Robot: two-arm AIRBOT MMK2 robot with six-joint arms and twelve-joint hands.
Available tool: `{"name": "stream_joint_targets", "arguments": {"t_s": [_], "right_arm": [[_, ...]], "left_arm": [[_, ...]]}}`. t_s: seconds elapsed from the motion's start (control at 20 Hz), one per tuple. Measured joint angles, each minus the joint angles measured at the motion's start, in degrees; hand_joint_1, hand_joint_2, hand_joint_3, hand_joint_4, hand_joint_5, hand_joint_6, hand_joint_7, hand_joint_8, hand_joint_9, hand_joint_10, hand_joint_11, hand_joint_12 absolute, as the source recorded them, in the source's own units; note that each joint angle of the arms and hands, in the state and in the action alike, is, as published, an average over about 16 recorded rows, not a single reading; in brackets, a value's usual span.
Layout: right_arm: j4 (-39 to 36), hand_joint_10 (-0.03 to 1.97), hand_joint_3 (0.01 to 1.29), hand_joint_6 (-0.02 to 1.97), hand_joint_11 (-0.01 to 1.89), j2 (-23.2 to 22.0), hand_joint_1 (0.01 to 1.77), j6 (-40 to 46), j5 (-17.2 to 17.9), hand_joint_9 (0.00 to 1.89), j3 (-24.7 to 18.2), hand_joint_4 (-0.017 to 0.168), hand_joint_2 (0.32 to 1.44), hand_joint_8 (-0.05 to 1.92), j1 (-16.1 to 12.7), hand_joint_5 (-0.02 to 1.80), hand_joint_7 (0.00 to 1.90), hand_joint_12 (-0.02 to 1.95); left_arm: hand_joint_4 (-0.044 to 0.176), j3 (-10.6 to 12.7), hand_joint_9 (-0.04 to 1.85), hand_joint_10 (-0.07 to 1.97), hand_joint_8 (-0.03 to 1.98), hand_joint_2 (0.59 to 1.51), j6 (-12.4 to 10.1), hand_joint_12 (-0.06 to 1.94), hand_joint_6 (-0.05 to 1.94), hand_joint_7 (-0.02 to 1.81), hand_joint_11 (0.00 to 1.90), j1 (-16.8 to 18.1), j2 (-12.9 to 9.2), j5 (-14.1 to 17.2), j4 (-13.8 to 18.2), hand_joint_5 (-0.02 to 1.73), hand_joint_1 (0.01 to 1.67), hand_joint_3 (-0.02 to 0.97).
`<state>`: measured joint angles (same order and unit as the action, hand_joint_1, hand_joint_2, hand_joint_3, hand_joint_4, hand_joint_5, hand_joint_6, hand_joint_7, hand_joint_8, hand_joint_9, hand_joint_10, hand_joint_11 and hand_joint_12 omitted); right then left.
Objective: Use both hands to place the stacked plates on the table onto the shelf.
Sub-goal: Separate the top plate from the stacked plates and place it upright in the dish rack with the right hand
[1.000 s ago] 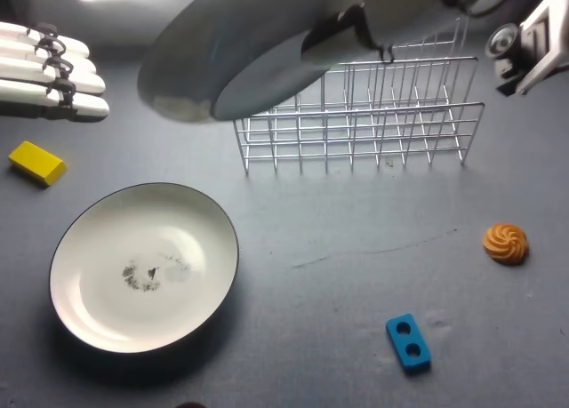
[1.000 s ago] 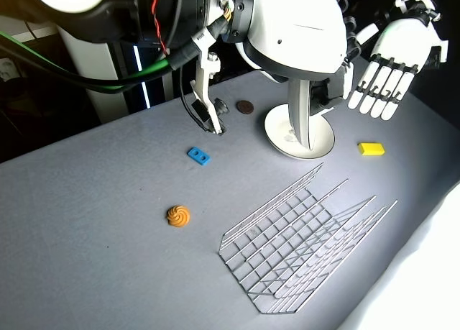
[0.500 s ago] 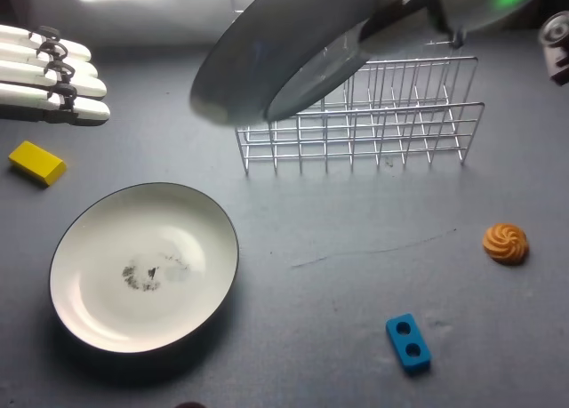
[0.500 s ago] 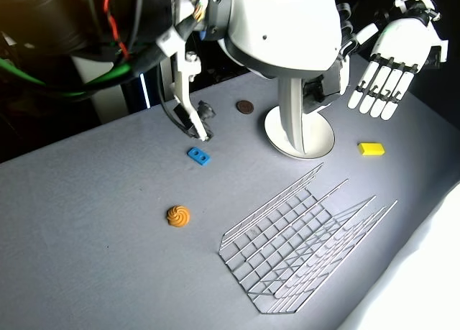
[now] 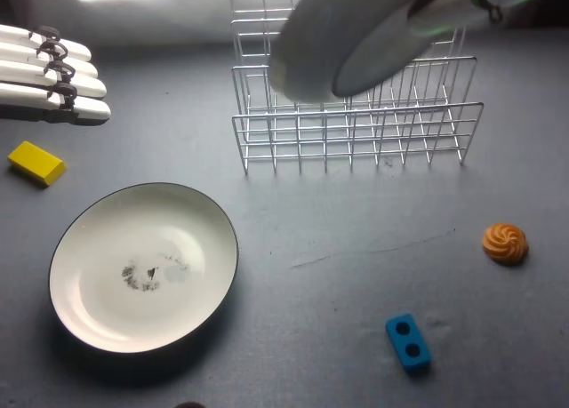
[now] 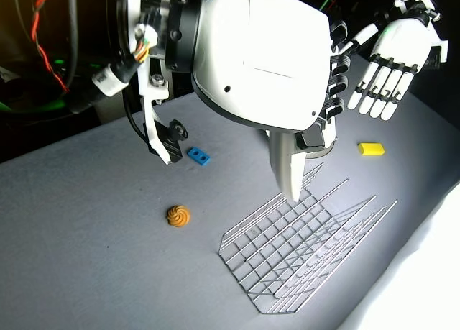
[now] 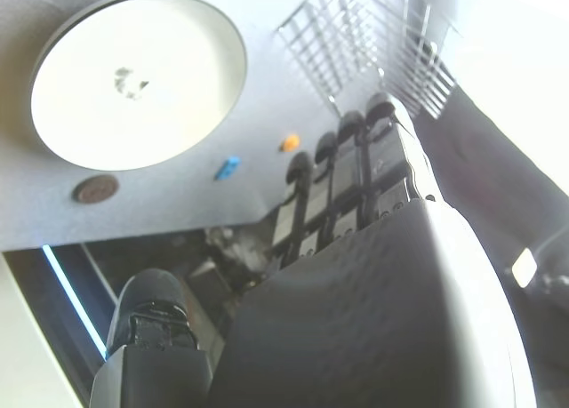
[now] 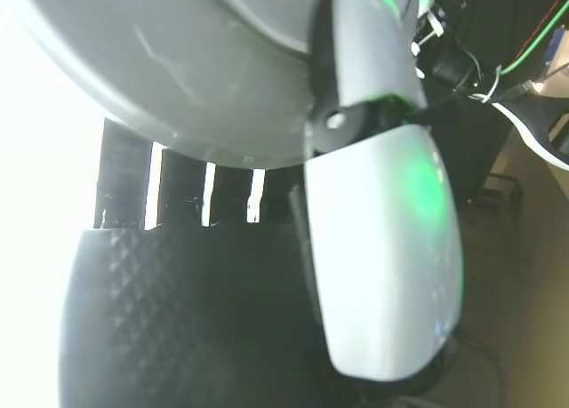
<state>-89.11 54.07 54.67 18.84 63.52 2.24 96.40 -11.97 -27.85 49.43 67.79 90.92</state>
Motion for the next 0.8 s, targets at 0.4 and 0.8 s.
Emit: {"name": "stream_joint_targets", "arguments": {"t_s": [0.4, 0.8], "right_arm": [[-19.3, 0.1, 0.01, 0.93, 0.88, 2.9, 1.31, 25.2, 1.6, 1.22, 4.9, 0.013, 0.99, 0.75, -2.9, 0.98, 1.08, 1.01], [-28.7, 0.04, 0.01, 0.93, 0.87, 5.6, 1.31, 39.6, 1.5, 1.26, 9.3, 0.013, 0.99, 0.74, -4.8, 0.97, 1.09, 0.99]], "left_arm": [[0.007, 0.0, 0.02, 0.01, 0.02, 1.125, 0.4, 0.0, 0.01, 0.02, 0.01, 0.0, 0.0, 0.0, 0.4, 0.02, 0.01, 0.019], [0.007, 0.0, 0.02, 0.01, 0.01, 1.124, 0.8, 0.0, 0.01, 0.02, 0.01, 0.0, 0.1, 0.0, 0.8, 0.02, 0.01, 0.019]]}}
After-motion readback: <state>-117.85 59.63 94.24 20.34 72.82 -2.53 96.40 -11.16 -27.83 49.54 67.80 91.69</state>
